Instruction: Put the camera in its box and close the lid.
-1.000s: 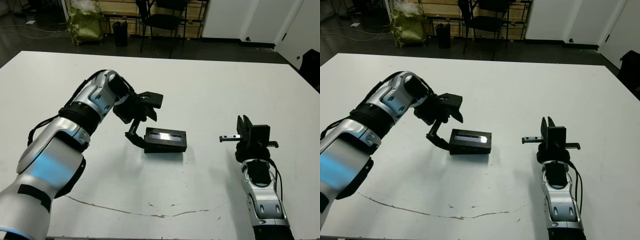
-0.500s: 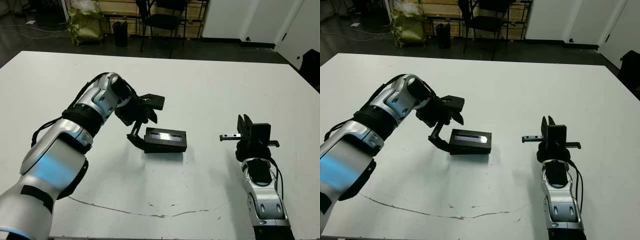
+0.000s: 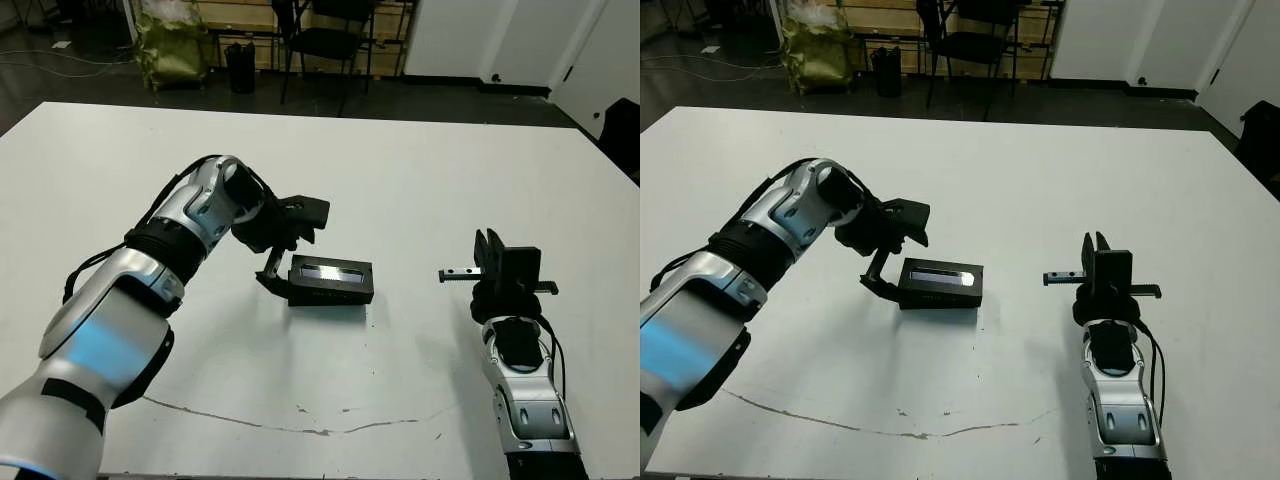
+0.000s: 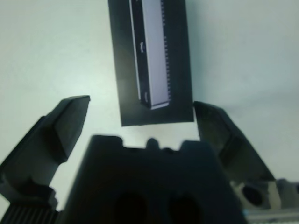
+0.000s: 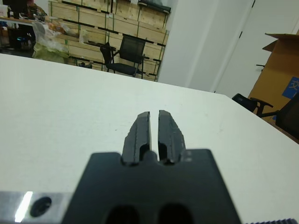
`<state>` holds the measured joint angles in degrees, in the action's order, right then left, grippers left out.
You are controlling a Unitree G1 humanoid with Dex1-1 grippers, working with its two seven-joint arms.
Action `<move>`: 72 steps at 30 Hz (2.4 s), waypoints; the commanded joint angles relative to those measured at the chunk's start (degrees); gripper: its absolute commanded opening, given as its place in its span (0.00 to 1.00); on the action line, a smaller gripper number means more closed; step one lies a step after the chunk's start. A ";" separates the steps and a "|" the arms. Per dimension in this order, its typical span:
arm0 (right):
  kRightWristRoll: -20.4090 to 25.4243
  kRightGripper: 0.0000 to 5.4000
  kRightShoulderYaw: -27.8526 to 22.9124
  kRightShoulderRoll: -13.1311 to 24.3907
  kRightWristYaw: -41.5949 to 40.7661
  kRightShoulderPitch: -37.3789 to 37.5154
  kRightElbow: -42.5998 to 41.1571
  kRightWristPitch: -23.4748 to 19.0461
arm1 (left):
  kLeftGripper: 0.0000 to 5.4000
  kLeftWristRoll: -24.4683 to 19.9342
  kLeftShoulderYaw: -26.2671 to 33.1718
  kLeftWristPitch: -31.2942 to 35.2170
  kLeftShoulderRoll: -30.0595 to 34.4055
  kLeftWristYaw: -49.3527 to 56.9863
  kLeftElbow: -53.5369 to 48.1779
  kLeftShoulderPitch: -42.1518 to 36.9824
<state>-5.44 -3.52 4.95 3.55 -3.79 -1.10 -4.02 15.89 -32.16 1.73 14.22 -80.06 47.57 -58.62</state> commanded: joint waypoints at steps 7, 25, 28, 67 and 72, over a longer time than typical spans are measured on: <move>0.04 0.00 -0.20 0.06 0.13 0.66 0.65 -1.05 | 0.70 0.93 -0.33 4.87 1.13 -0.28 -3.66 2.14; 0.00 0.00 -0.31 -0.01 0.25 0.75 0.90 -0.75 | 0.47 1.12 -0.70 6.80 2.67 -1.44 -8.87 3.44; 0.07 0.00 -0.31 0.34 -0.15 0.75 1.78 0.82 | 0.47 0.96 -0.39 11.13 3.16 -0.98 -11.53 4.12; -0.07 0.00 -0.52 -0.29 0.27 0.59 2.18 1.75 | 0.47 -2.72 -1.56 13.53 7.66 5.87 -22.83 9.34; -0.12 0.00 -0.42 -0.08 0.12 0.58 2.18 1.33 | 0.47 -1.21 -2.34 12.83 7.86 5.86 -22.58 9.07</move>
<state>-5.51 -3.74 4.58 3.53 -3.80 0.85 -1.26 13.63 -33.65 14.98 21.41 -74.07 24.21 -49.66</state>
